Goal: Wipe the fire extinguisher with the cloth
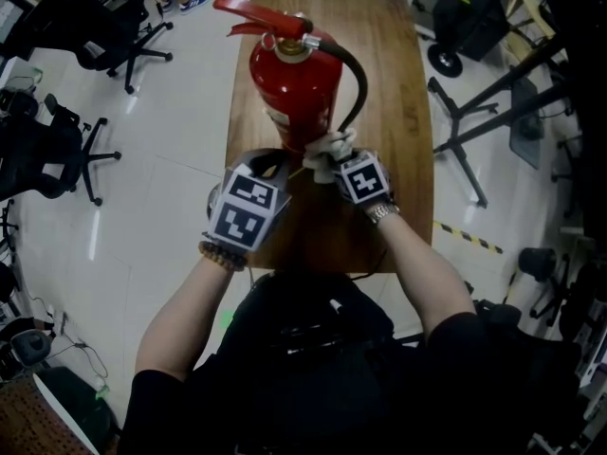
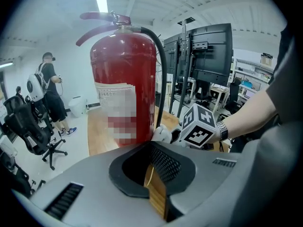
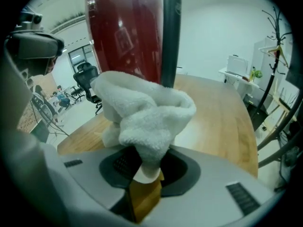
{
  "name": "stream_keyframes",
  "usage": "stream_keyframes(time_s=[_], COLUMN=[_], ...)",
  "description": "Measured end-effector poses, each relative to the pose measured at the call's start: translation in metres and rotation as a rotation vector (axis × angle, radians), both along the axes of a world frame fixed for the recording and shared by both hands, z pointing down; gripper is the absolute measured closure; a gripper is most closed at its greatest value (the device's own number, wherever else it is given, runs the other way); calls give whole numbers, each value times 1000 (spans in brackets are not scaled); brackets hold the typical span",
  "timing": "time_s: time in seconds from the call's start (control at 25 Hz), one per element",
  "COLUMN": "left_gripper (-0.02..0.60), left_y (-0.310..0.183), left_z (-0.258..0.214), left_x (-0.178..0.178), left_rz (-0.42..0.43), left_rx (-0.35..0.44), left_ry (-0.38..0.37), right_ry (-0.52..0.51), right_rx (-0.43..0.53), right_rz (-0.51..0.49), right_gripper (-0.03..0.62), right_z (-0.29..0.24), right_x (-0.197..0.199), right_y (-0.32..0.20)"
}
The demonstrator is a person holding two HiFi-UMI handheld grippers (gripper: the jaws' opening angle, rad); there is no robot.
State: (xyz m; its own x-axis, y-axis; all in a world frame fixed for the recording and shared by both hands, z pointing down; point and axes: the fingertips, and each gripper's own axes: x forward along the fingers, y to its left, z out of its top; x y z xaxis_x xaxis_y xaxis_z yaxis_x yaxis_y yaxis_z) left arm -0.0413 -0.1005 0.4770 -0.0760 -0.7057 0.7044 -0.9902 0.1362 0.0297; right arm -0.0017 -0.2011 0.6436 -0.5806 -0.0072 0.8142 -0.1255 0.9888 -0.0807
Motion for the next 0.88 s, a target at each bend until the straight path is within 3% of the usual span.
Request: stream_keyframes(time_s=[0.36, 0.88], left_gripper=[583, 583], left_y=[15, 31], left_z=[-13, -43], left_x=[-2, -6], left_rz=[53, 106], left_rx=[36, 108], left_ry=[5, -11], right_ry=[21, -219], right_rx=[19, 143], right_rz=[81, 205], right_gripper=[477, 477], right_z=[-17, -157], right_x=[23, 56], right_y=[8, -6])
